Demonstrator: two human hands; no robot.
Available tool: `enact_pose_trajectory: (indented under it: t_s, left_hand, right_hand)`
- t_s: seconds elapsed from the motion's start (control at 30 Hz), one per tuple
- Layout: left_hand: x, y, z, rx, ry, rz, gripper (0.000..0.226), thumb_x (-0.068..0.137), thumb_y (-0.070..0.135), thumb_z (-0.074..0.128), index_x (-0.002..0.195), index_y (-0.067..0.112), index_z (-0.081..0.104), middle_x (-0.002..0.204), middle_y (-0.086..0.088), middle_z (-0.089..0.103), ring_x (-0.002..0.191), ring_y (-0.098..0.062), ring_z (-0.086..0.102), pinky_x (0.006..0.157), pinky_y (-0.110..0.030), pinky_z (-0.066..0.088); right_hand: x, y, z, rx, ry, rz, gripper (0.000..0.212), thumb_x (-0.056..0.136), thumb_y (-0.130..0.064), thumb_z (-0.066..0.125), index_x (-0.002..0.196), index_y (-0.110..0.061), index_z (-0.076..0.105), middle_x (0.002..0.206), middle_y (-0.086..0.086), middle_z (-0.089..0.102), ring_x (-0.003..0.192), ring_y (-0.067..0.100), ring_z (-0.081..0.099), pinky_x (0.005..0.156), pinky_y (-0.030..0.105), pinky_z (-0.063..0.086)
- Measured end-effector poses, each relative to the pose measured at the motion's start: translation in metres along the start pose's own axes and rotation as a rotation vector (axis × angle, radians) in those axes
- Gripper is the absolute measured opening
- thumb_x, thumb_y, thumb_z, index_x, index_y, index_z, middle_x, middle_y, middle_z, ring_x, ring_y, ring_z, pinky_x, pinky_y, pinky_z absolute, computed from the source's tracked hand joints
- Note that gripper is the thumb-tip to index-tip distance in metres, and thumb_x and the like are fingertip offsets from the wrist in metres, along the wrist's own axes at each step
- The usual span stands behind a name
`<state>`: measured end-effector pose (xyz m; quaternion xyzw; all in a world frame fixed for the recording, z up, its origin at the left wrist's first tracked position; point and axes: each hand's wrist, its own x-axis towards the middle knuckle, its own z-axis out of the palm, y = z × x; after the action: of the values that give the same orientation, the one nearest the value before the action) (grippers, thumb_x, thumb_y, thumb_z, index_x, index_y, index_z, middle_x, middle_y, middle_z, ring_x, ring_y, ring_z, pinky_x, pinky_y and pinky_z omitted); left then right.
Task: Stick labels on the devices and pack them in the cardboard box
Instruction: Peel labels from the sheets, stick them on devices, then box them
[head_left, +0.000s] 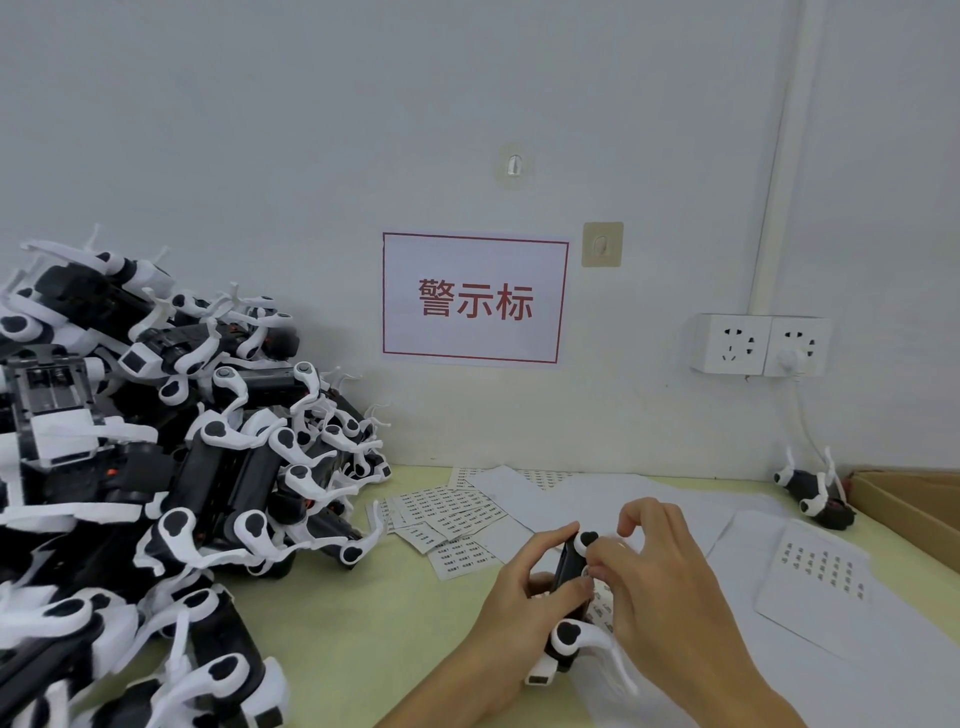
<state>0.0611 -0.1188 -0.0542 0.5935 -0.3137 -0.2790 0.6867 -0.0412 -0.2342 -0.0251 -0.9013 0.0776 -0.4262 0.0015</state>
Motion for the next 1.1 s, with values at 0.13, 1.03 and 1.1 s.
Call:
enact_pose_trajectory:
  t_s: [0.13, 1.03, 1.1]
  left_hand:
    - [0.0008, 0.0003, 0.0002, 0.007, 0.010, 0.001, 0.050, 0.074, 0.036, 0.075, 0.120, 0.051, 0.065, 0.112, -0.023, 0.070, 0.100, -0.032, 0.072, 0.099, -0.047, 0.054]
    - [-0.0034, 0.0071, 0.0054, 0.073, 0.021, 0.037, 0.044, 0.075, 0.030, 0.066, 0.115, 0.049, 0.064, 0.111, -0.022, 0.068, 0.088, -0.027, 0.069, 0.094, -0.046, 0.053]
    - [-0.0039, 0.0073, 0.0058, 0.081, 0.023, 0.042, 0.044, 0.075, 0.030, 0.066, 0.115, 0.049, 0.065, 0.112, -0.021, 0.068, 0.088, -0.027, 0.070, 0.094, -0.044, 0.054]
  right_hand:
    - [0.0004, -0.0001, 0.0004, -0.012, -0.004, -0.006, 0.034, 0.055, 0.003, 0.090, 0.071, -0.017, 0.067, 0.092, 0.006, 0.054, 0.077, 0.027, 0.056, 0.051, 0.026, 0.035]
    - [-0.0003, 0.0021, 0.0025, -0.116, 0.102, 0.000, 0.023, 0.058, -0.011, 0.088, 0.066, -0.022, 0.069, 0.096, 0.003, 0.055, 0.094, 0.023, 0.045, 0.073, 0.041, 0.040]
    - [-0.0001, 0.0012, 0.0022, -0.117, 0.100, 0.020, 0.025, 0.056, -0.011, 0.090, 0.065, -0.023, 0.070, 0.096, 0.002, 0.055, 0.094, 0.022, 0.045, 0.076, 0.042, 0.037]
